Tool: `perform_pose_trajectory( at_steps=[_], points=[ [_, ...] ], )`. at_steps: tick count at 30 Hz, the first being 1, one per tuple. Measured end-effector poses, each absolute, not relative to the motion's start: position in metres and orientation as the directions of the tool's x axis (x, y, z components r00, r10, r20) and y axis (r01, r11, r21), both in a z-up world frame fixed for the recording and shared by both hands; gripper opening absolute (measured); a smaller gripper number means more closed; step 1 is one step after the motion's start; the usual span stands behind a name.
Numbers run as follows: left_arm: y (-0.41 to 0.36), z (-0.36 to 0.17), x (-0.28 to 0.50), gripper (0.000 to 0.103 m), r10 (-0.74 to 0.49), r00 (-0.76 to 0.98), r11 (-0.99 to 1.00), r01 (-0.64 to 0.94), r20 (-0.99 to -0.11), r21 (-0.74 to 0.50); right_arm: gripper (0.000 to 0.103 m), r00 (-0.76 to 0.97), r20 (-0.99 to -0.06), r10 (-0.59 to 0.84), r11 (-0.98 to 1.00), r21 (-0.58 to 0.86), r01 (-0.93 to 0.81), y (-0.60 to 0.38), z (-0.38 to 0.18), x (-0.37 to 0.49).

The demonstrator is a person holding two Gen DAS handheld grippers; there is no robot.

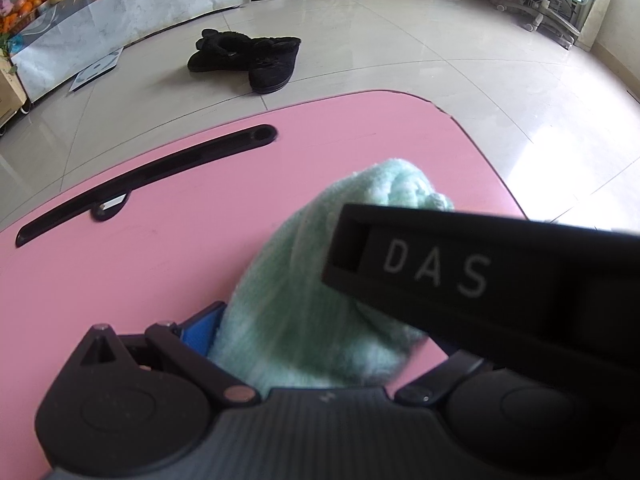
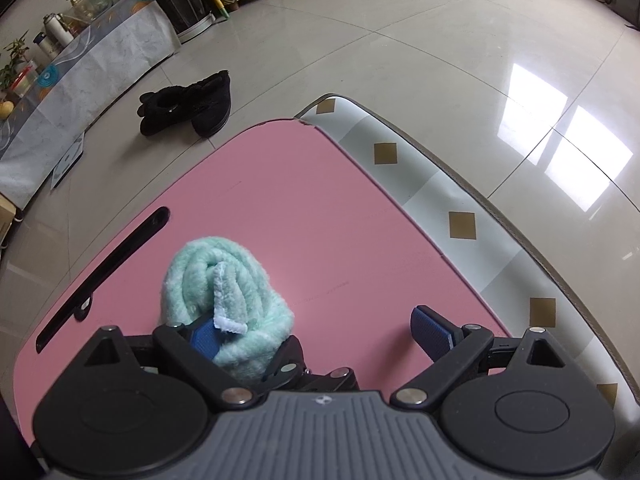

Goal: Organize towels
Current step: 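Wipe the towel along the rounded table corner by the rim with the right tool, then sweep the towel across the table toward the handle slot with the right tool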

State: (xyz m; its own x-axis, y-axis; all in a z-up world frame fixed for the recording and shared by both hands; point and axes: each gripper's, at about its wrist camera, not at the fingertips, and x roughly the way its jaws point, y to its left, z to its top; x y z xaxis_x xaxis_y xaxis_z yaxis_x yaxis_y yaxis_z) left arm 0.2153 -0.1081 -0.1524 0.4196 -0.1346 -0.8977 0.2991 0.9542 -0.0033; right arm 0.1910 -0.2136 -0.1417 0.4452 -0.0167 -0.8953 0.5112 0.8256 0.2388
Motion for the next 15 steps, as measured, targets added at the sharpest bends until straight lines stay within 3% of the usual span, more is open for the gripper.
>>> perform_pose_trajectory(
  at_steps=[15],
  points=[
    [-0.075,-0.150,0.206,0.103,-0.118,0.409,0.962,0.274,-0.905,-0.002,0.095,0.444,-0.895,0.048,0.859,0.263,0.439,-0.186,-0.144,0.197]
  ],
)
